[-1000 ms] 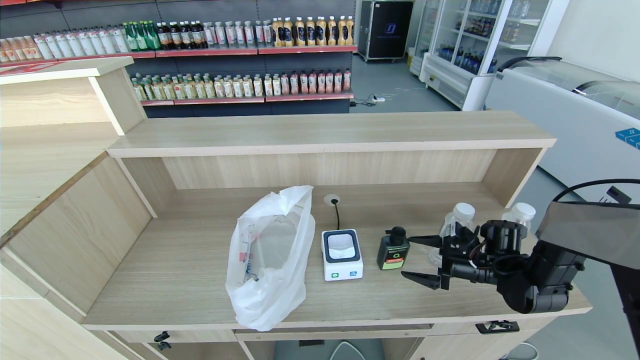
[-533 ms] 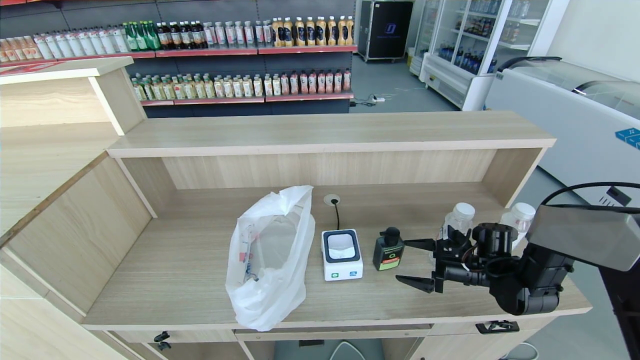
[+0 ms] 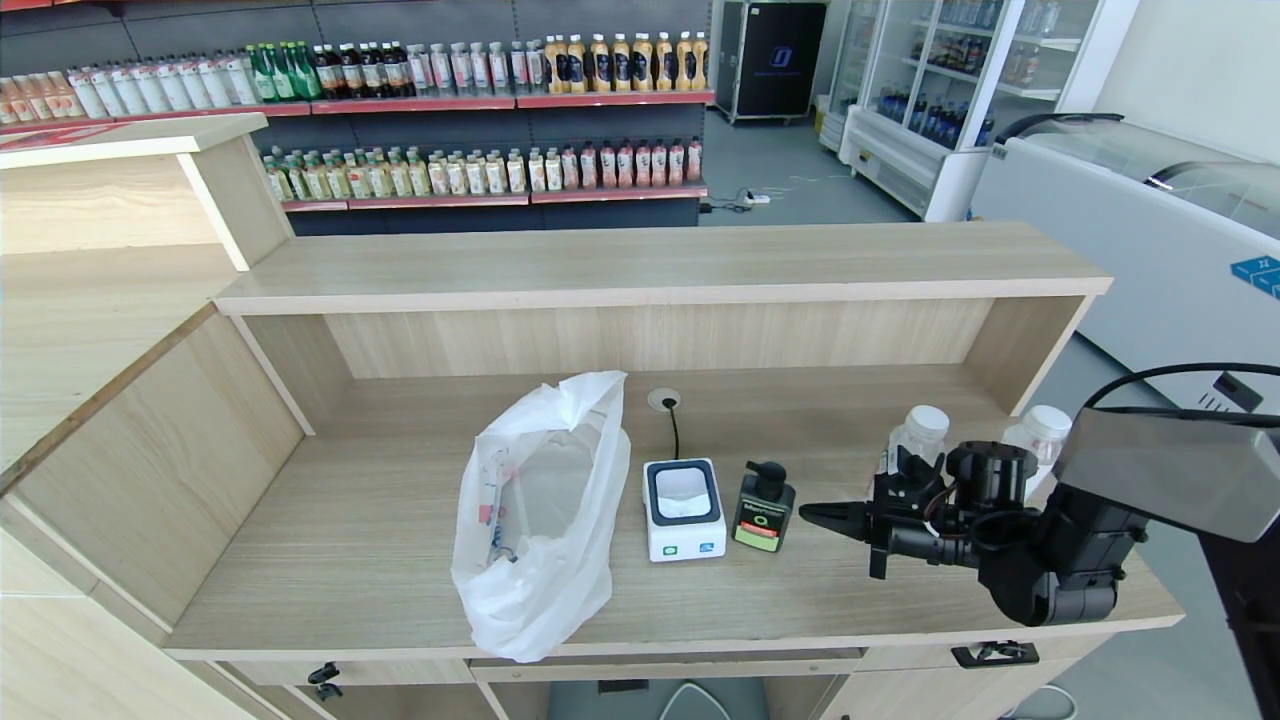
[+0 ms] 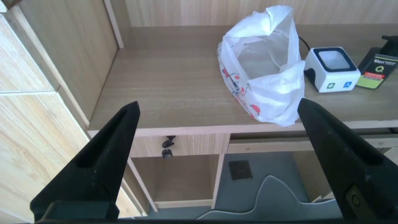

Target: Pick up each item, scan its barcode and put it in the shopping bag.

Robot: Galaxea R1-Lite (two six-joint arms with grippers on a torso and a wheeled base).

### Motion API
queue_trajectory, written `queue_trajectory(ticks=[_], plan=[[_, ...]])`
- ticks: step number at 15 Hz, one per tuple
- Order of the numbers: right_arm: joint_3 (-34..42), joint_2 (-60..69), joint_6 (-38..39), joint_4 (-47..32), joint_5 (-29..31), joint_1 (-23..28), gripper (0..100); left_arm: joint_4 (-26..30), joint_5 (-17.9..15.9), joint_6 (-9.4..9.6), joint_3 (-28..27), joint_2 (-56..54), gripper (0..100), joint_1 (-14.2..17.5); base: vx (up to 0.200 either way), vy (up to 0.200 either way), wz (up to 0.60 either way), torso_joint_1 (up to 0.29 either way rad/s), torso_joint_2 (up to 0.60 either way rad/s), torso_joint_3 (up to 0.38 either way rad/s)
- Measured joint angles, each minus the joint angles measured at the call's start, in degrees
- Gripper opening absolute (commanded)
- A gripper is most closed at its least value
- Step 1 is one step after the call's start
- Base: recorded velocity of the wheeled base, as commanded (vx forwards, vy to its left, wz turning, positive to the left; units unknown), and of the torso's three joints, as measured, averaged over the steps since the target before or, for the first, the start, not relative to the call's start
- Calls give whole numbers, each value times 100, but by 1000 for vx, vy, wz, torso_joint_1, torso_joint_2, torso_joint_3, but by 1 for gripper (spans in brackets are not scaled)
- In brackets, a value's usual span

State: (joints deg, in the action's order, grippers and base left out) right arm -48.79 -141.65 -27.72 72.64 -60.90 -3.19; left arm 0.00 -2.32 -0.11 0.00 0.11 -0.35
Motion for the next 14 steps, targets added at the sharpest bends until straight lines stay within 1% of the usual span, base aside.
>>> queue_trajectory(ticks=[6,9,10,11,14], plan=[[411,475,-2,-57,11,221,0,0,0,1,0,0,100,0,0,0,0,0,0,0],[560,675,-20,-61,327,157,0,0,-2,1,0,0,100,0,0,0,0,0,0,0],[601,742,-17,-68,505,133,100,0,0,0,0,0,100,0,0,0,0,0,0,0],[679,813,-9,-80,586,122,100,0,2,0,0,0,100,0,0,0,0,0,0,0],[836,922,17,-101,569,94,100,0,-2,1,0,0,100,0,0,0,0,0,0,0]])
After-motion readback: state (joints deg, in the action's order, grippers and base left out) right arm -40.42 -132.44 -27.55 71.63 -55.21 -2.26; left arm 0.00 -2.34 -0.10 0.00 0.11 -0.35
